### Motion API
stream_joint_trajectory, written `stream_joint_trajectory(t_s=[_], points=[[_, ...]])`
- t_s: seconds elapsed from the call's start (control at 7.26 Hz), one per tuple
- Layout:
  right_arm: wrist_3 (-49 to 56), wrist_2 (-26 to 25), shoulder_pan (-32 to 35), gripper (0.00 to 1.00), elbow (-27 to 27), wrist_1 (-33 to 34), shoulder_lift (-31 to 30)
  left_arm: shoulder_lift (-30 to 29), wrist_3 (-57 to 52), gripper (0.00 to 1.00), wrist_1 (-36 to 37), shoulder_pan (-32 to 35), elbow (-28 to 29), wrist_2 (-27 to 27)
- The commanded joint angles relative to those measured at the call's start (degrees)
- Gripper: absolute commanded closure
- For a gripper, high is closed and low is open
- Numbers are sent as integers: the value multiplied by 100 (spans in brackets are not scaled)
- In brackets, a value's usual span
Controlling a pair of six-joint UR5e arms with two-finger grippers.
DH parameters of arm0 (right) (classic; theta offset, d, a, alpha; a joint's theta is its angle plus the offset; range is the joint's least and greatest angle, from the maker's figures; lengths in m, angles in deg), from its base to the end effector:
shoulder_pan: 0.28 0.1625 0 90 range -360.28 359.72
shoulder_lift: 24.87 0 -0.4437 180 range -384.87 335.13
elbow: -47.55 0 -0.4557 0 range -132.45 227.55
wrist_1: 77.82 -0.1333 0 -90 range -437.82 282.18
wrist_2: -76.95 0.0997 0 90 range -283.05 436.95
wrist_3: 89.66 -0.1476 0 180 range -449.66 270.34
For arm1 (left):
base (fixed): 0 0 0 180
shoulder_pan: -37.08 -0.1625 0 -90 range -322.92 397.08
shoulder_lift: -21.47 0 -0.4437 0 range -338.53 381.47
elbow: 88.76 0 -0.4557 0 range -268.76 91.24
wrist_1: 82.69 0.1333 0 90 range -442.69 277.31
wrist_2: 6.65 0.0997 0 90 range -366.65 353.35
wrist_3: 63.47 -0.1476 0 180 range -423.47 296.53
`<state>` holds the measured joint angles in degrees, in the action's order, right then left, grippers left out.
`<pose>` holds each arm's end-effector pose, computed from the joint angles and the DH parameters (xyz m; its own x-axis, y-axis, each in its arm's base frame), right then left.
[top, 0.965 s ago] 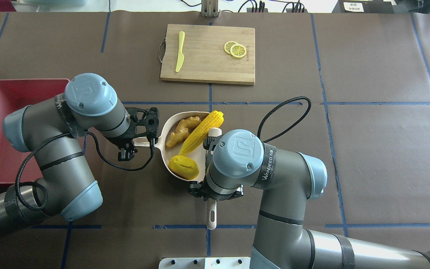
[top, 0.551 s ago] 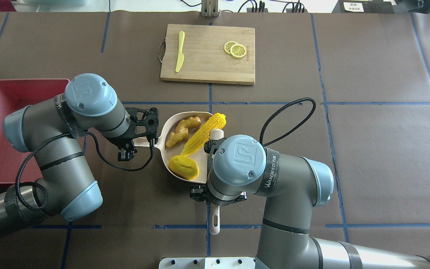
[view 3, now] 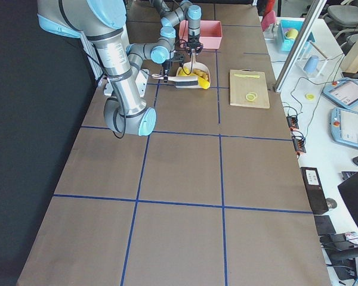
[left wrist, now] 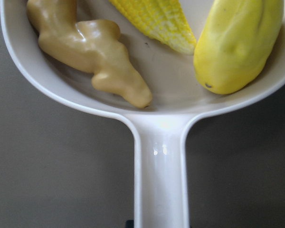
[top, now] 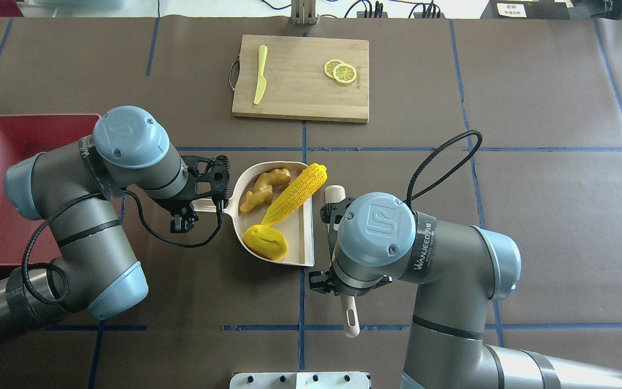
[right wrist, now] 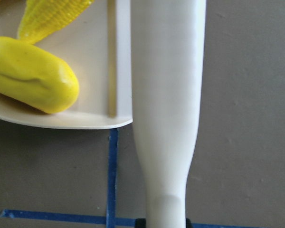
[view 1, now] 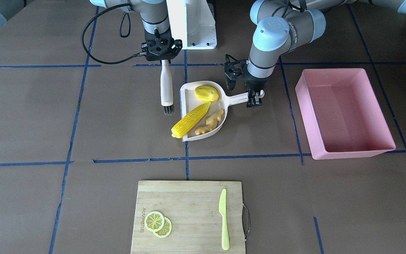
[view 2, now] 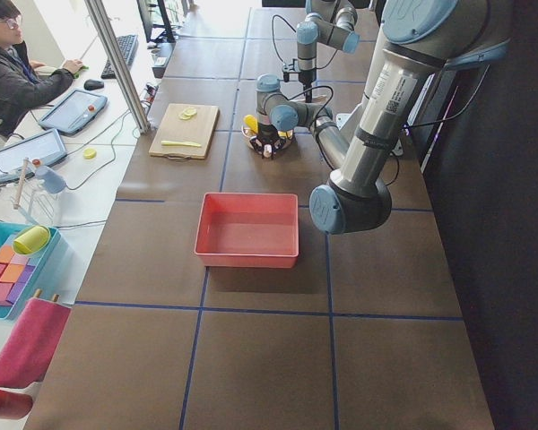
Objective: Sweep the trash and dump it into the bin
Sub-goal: 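Lift the dustpan toward the bin with left gripper while right withdraws brush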
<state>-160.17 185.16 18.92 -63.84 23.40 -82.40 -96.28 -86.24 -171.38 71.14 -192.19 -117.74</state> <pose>-0.6090 -0.3044 0.2044 0.6924 -0.0945 0.7153 0.1257 0.9920 0.0093 0.5469 -0.4665 0.2969 0.0595 0.9982 -0.0065 -0.7146 0.0472 0.6980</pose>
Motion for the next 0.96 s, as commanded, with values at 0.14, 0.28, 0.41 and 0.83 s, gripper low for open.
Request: stream_joint_trajectory(t_s=[0.14,0.28,0.41,0.83], points=[[923,52,400,100,-41,-5,-407,164,412,100,-759,39,60,-27],[968,60,435,100,-49,-5,-512,182,501,100,-859,39,104,-36],[1038,52,479,100,-49,-5,-531,191,606,100,-1086,57,113,-36],[1074,60,523,100,-49,-144,-697,446,843,100,-1852,126,175,-323]])
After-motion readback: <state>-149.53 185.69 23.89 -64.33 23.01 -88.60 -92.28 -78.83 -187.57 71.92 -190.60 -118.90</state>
